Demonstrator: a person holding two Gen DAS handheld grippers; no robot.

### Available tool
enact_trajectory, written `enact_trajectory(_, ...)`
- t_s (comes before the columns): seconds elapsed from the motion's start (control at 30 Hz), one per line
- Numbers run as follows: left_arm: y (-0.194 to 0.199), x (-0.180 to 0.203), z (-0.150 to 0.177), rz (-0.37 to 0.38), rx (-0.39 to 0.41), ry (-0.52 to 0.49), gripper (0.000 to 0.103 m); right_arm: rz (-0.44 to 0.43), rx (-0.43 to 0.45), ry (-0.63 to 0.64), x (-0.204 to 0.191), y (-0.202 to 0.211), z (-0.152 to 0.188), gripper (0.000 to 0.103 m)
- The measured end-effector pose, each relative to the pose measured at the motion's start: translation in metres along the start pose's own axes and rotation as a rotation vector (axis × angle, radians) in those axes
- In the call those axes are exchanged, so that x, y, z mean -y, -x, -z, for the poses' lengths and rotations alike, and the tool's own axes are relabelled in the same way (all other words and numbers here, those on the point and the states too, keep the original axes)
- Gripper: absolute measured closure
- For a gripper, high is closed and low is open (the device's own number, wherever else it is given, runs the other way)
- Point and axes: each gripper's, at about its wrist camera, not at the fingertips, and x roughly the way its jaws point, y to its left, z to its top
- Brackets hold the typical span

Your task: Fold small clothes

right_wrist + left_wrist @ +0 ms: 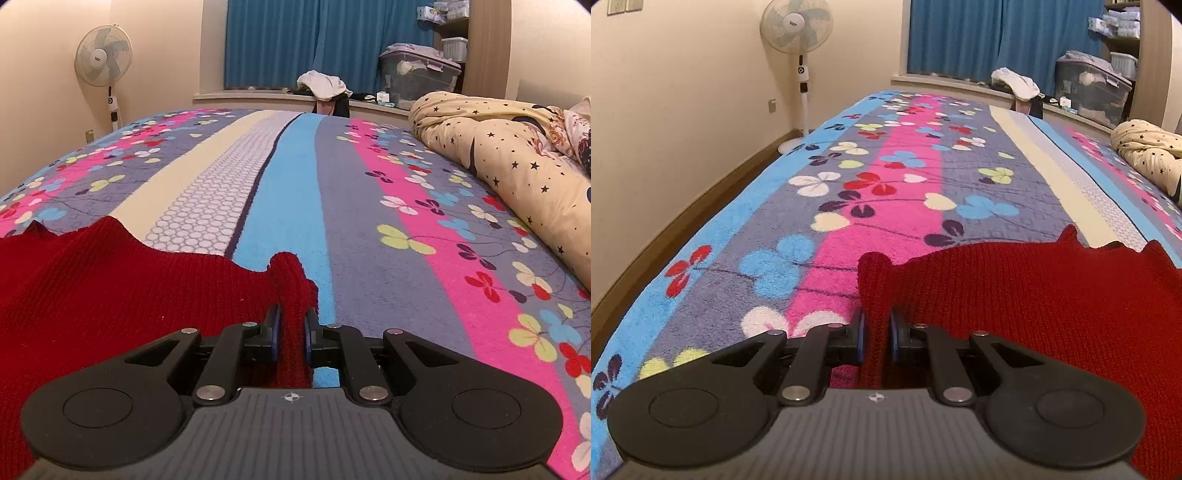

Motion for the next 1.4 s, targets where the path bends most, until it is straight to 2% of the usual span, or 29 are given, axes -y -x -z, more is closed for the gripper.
enact_trajectory(0.23, 0.003, 0.009, 0.005, -0.014, 0.004, -0.019, 0.089, 0.005, -0.007, -0.008, 0.001, 0.001, 0.002, 0.091)
enact_trajectory(0.33, 0.004, 0.011, 0.005, -0.018, 0.006, -0.025, 0.088, 0.019, -0.017, -0.016, 0.004, 0.003, 0.0, 0.082)
enact_trajectory(0.37, 0.004, 0.011, 0.005, -0.02, 0.006, -0.025, 0.086, 0.019, -0.022, -0.024, 0.005, 0.002, 0.0, 0.075)
enact_trajectory(0.47, 0.003, 0.01, 0.004, -0.037, -0.002, -0.012, 0.069, 0.033, -0.034, -0.06, 0.009, 0.003, -0.001, 0.06)
enact_trajectory(0.53, 0.001, 0.006, 0.004, -0.028, -0.008, 0.008, 0.068, 0.023, -0.044, -0.098, 0.014, 0.003, 0.0, 0.059)
enact_trajectory(0.57, 0.001, 0.005, 0.003, -0.019, -0.01, 0.013, 0.07, 0.011, -0.047, -0.124, 0.016, 0.003, 0.0, 0.059)
enact_trajectory(0.6, 0.001, 0.004, 0.003, -0.004, -0.008, 0.014, 0.087, -0.011, -0.051, -0.147, 0.019, 0.003, 0.0, 0.071)
enact_trajectory(0.63, 0.002, 0.004, 0.002, 0.02, -0.003, 0.012, 0.091, -0.05, -0.052, -0.162, 0.02, 0.003, -0.001, 0.082)
enact_trajectory(0.67, 0.006, 0.007, 0.001, 0.013, 0.022, -0.004, 0.092, -0.057, -0.039, -0.156, 0.019, 0.004, -0.001, 0.091)
enact_trajectory(0.73, 0.016, 0.007, -0.006, -0.007, 0.09, 0.007, 0.093, -0.022, 0.031, -0.116, 0.011, 0.014, -0.006, 0.092)
enact_trajectory(0.83, 0.034, 0.0, -0.018, -0.031, 0.196, 0.079, 0.094, -0.044, 0.197, -0.157, 0.01, 0.042, -0.023, 0.093)
enact_trajectory(0.9, 0.039, 0.003, -0.017, -0.078, 0.25, 0.059, 0.093, -0.055, 0.299, -0.123, 0.006, 0.058, -0.03, 0.093)
enact_trajectory(0.93, 0.035, 0.006, -0.013, -0.109, 0.246, 0.035, 0.093, -0.041, 0.315, -0.092, 0.004, 0.059, -0.03, 0.093)
enact_trajectory(0.97, 0.026, 0.008, -0.008, -0.125, 0.209, 0.018, 0.093, -0.02, 0.295, -0.073, 0.002, 0.054, -0.027, 0.092)
enact_trajectory(1.0, 0.016, 0.009, -0.002, -0.122, 0.159, 0.01, 0.093, -0.005, 0.237, -0.069, 0.003, 0.043, -0.023, 0.092)
enact_trajectory(1.07, -0.003, 0.014, 0.006, -0.093, 0.045, -0.031, 0.092, 0.009, 0.02, -0.062, 0.006, 0.007, -0.009, 0.091)
enact_trajectory(1.1, -0.005, 0.018, 0.007, -0.092, 0.031, -0.051, 0.091, 0.013, -0.065, -0.063, 0.008, -0.006, -0.002, 0.086)
enact_trajectory(1.17, -0.001, 0.02, 0.003, -0.113, 0.025, -0.055, 0.083, 0.021, -0.046, -0.068, 0.013, -0.004, 0.0, 0.078)
enact_trajectory(1.2, 0.001, 0.019, 0.001, -0.122, 0.007, -0.049, 0.069, 0.022, -0.04, -0.066, 0.014, -0.001, -0.004, 0.076)
enact_trajectory(1.23, 0.004, 0.018, 0.0, -0.14, 0.001, -0.045, 0.064, 0.022, -0.03, -0.068, 0.015, 0.004, -0.006, 0.076)
enact_trajectory(1.3, 0.014, 0.013, -0.001, -0.165, 0.02, -0.032, 0.059, 0.04, -0.029, -0.09, 0.02, 0.014, -0.008, 0.07)
enact_trajectory(1.4, 0.033, -0.001, -0.005, -0.155, 0.066, 0.023, 0.056, 0.07, -0.011, -0.141, 0.029, 0.045, -0.013, 0.069)
